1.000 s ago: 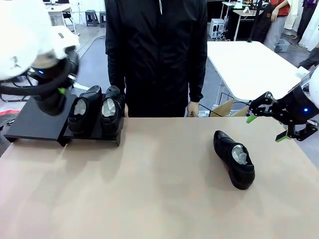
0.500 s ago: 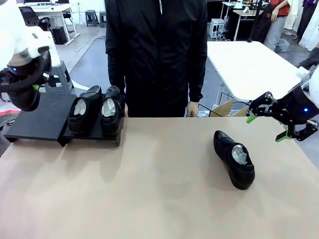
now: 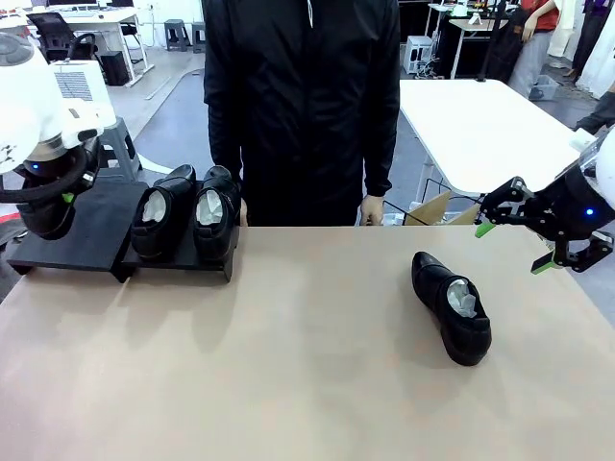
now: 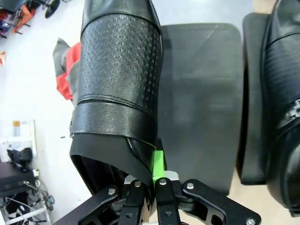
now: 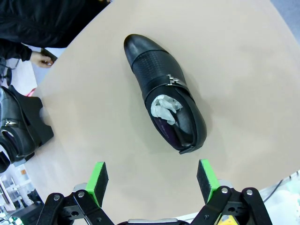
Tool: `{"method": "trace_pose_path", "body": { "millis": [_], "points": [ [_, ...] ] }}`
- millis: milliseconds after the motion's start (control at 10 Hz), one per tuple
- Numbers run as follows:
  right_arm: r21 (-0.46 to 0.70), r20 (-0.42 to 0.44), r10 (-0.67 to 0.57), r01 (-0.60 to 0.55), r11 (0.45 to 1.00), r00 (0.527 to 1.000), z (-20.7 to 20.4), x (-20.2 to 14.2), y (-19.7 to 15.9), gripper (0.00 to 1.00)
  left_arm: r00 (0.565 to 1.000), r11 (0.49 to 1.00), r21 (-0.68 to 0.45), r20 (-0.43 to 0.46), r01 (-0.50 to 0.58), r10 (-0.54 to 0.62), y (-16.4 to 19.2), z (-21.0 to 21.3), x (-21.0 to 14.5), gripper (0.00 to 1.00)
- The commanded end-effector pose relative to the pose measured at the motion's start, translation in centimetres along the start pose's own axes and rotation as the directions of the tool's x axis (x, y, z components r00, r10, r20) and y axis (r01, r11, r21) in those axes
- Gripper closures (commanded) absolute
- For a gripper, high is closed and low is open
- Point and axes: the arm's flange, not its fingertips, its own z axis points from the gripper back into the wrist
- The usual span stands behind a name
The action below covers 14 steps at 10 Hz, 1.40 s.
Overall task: Organize the shoes by placing them on the stand.
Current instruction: Place the Shoe from the middle of the table onto the Shoes Stand.
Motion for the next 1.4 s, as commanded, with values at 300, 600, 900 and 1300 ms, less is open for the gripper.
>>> {"method": "trace_pose_path", "body": {
  "millis": [300,600,900,1300],
  "points": [
    [0.008,-0.004,0.010,-0.009,1.000,1.000,0.1,0.1,0.0,0.00,1.000,0.998,0.061,0.012,-0.001,0.000,-0.4,-1.6,-0.9,1.00],
    [0.008,-0.004,0.010,-0.009,1.000,1.000,0.1,0.1,0.0,0.00,1.000,0.996,0.085,-0.010,-0.026,0.027,-0.6,-3.2,-1.6,1.00],
    [0.008,-0.004,0.010,-0.009,1.000,1.000,0.1,0.1,0.0,0.00,0.998,0.994,0.099,-0.028,-0.056,0.059,-0.6,-4.4,-2.1,1.00],
    [0.008,-0.004,0.010,-0.009,1.000,1.000,0.1,0.1,0.0,0.00,0.993,0.989,0.094,-0.030,-0.113,0.116,-0.8,-5.2,-2.3,0.81]
  ]
}}
